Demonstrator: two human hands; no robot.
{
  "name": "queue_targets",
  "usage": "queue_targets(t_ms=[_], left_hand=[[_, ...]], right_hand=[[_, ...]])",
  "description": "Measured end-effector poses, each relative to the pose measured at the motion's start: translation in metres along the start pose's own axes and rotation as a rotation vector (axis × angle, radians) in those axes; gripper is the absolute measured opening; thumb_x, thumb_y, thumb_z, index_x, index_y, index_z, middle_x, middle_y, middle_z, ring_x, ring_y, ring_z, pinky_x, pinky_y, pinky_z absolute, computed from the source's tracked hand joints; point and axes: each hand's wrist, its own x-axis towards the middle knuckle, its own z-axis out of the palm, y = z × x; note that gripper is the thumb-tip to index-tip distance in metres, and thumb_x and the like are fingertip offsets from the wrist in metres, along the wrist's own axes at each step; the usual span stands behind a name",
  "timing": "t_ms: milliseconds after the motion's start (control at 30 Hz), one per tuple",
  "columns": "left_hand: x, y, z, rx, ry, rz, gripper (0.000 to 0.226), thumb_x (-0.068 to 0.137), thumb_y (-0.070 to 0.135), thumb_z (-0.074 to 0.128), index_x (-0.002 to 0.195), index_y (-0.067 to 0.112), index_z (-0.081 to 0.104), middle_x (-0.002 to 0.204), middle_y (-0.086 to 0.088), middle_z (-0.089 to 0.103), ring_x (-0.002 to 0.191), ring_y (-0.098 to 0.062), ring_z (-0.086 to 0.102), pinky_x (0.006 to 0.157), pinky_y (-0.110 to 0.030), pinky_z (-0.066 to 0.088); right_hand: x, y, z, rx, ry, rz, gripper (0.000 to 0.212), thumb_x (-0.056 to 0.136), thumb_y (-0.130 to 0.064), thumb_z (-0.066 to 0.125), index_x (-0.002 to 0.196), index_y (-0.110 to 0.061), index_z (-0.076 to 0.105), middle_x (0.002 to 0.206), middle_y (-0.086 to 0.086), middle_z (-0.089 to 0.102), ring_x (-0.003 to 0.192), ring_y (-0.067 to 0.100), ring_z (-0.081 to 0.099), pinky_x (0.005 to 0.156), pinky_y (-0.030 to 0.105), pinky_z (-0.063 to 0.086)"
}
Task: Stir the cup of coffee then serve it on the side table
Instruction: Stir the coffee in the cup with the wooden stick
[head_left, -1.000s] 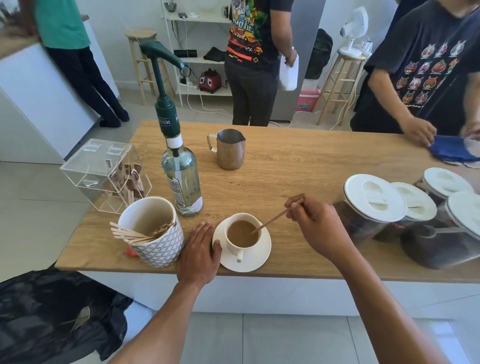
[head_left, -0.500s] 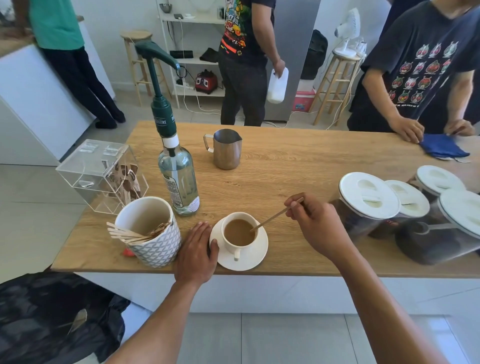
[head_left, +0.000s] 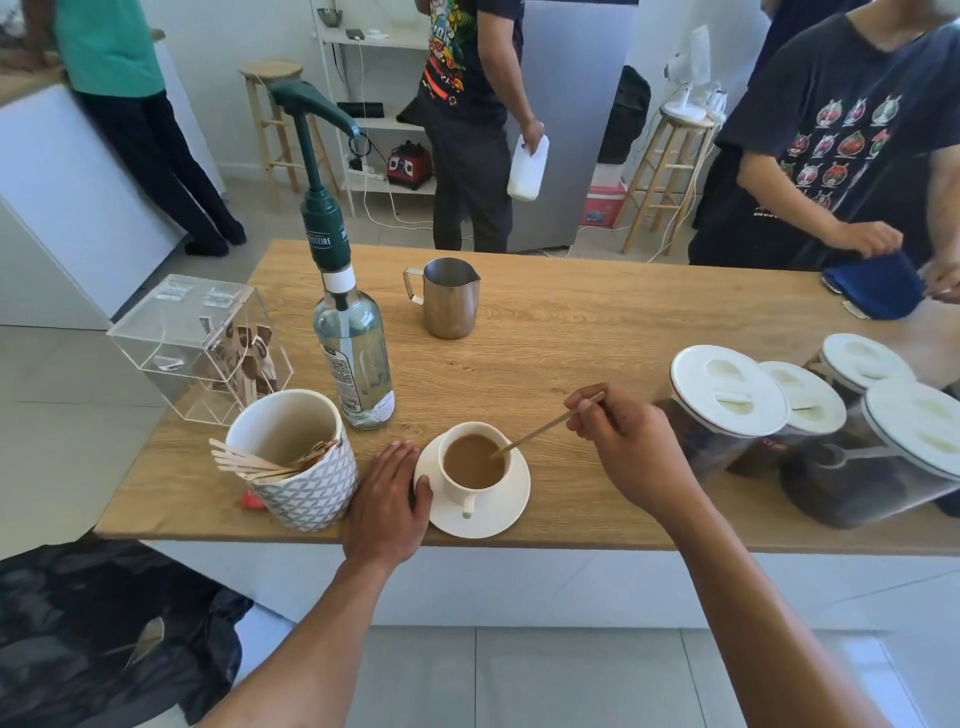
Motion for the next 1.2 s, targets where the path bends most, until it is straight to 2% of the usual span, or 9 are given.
queue_targets(t_ms=[200,633,867,1100,1200], left_hand=[[0.001,-0.002,0.001,-0.016,-0.004,-0.002,0.056,0.099,0.040,0.030,0.139,0.010,0.055,0.144,-0.009,0.056,0.140,-0.025,0.044,0.118,-0.040,0.034],[0.000,-0.003,0.002,-0.033,-0.030,-0.014,0.057,0.100,0.042,0.028,0.141,0.010,0.053,0.146,-0.008,0.053,0.141,-0.025,0.042,0.119,-0.041,0.032],[-0.001,-0.005,0.000,-0.042,-0.049,-0.013,0.057,0.101,0.044,0.026,0.140,0.011,0.053,0.147,-0.007,0.052,0.143,-0.023,0.040,0.120,-0.040,0.030],[-0.001,-0.006,-0.003,-0.041,-0.077,-0.024,0.060,0.101,0.046,0.024,0.142,0.012,0.051,0.149,-0.007,0.050,0.144,-0.023,0.038,0.120,-0.039,0.029],[0.000,-0.004,-0.004,-0.045,-0.086,-0.024,0.061,0.101,0.047,0.024,0.143,0.012,0.050,0.149,-0.006,0.050,0.144,-0.022,0.037,0.121,-0.038,0.028]], right_hand=[[0.000,0.001,-0.001,0.008,0.007,-0.004,0.018,0.098,-0.018,0.050,0.092,-0.023,0.066,0.077,-0.010,0.070,0.076,0.002,0.068,0.070,0.022,0.054],[-0.006,0.002,0.002,0.037,0.001,0.005,0.017,0.099,-0.017,0.050,0.095,-0.022,0.066,0.079,-0.008,0.071,0.075,-0.003,0.066,0.071,0.018,0.053],[-0.009,-0.001,-0.001,0.042,-0.011,0.001,0.018,0.098,-0.018,0.051,0.096,-0.023,0.068,0.078,-0.007,0.071,0.078,0.012,0.070,0.077,0.040,0.060],[-0.011,-0.007,-0.001,0.031,-0.034,-0.019,0.019,0.098,-0.016,0.051,0.094,-0.021,0.068,0.078,-0.007,0.071,0.076,0.004,0.068,0.074,0.032,0.058],[-0.012,-0.007,0.000,0.033,-0.038,-0.030,0.019,0.098,-0.016,0.051,0.093,-0.022,0.068,0.077,-0.007,0.071,0.073,0.006,0.067,0.070,0.031,0.056]])
